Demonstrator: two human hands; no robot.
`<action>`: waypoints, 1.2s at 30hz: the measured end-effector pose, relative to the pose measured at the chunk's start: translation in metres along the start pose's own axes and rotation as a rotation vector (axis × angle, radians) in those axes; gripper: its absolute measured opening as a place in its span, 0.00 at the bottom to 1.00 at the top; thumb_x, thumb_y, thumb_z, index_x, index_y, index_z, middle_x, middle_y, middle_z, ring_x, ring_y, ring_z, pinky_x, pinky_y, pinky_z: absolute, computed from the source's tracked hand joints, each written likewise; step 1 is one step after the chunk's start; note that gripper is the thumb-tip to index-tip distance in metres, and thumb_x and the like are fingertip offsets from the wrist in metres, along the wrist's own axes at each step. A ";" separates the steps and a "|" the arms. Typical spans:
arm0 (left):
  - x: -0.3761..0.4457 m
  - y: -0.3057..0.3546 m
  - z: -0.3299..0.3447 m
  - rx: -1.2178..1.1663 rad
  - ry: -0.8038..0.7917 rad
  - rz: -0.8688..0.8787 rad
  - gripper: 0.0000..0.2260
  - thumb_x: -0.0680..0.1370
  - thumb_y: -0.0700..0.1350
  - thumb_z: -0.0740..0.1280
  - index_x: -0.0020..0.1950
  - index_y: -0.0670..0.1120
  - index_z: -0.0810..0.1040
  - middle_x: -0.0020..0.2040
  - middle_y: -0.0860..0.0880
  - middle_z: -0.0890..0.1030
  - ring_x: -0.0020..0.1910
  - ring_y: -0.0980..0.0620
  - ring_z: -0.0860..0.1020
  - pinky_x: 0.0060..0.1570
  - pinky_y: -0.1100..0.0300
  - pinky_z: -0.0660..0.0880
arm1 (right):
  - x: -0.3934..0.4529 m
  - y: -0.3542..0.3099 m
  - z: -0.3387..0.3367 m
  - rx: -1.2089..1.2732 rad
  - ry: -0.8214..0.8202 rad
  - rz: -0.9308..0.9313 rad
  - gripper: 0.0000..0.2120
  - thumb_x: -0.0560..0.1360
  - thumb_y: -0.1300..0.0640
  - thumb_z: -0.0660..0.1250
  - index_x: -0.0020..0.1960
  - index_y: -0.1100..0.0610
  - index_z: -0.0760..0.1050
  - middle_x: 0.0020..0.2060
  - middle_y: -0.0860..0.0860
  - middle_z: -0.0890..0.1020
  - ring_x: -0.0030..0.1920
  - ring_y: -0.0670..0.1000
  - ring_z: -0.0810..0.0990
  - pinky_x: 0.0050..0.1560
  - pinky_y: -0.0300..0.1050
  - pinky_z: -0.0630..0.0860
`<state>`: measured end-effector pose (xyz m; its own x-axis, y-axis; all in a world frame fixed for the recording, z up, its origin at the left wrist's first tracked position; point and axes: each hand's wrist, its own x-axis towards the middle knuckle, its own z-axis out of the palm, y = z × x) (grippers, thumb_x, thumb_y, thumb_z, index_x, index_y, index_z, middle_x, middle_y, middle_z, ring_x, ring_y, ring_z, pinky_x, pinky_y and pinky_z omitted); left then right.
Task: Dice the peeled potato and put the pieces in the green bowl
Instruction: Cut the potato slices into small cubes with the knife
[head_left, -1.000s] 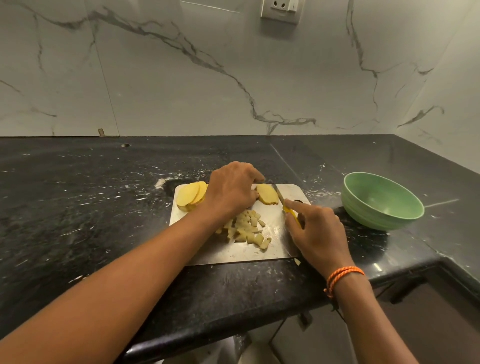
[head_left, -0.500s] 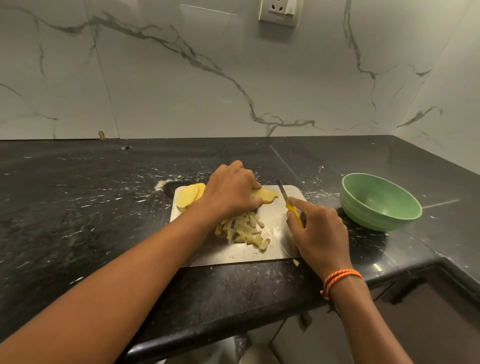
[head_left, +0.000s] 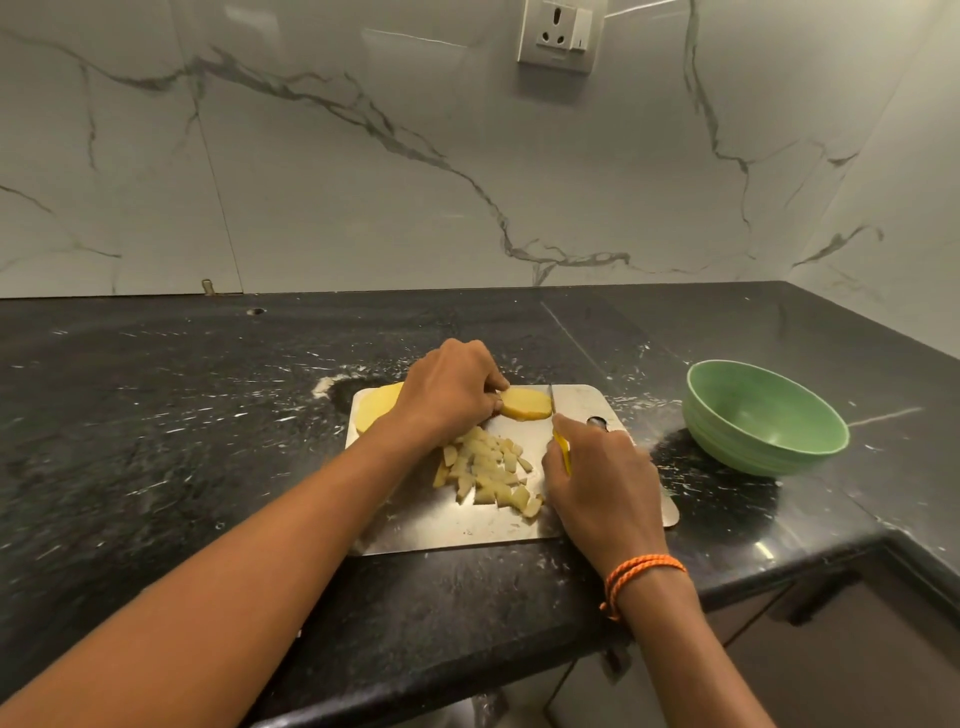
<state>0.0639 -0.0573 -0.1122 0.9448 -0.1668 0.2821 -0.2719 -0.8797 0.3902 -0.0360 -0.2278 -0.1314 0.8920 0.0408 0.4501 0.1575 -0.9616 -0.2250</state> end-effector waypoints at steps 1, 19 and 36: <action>0.000 -0.001 0.000 -0.027 0.014 -0.006 0.13 0.76 0.48 0.80 0.61 0.52 0.88 0.51 0.52 0.89 0.42 0.55 0.82 0.47 0.54 0.84 | 0.001 0.000 0.000 0.006 -0.002 -0.010 0.11 0.81 0.52 0.62 0.60 0.51 0.79 0.44 0.54 0.85 0.44 0.57 0.82 0.41 0.51 0.79; -0.001 0.006 0.011 0.073 0.010 0.045 0.24 0.75 0.64 0.75 0.67 0.54 0.85 0.61 0.55 0.85 0.58 0.50 0.81 0.49 0.55 0.78 | 0.005 0.009 0.001 0.086 -0.003 -0.060 0.17 0.81 0.51 0.62 0.68 0.51 0.77 0.50 0.56 0.86 0.50 0.60 0.82 0.47 0.54 0.78; -0.003 0.006 0.014 0.084 0.073 0.026 0.24 0.76 0.64 0.75 0.67 0.53 0.85 0.61 0.53 0.84 0.60 0.50 0.79 0.49 0.55 0.76 | -0.026 0.016 -0.020 0.216 0.120 -0.060 0.16 0.78 0.55 0.69 0.66 0.51 0.80 0.30 0.53 0.81 0.31 0.54 0.76 0.35 0.49 0.75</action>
<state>0.0623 -0.0684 -0.1229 0.9210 -0.1594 0.3555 -0.2765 -0.9104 0.3079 -0.0650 -0.2498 -0.1295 0.8234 0.0513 0.5651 0.3073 -0.8775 -0.3681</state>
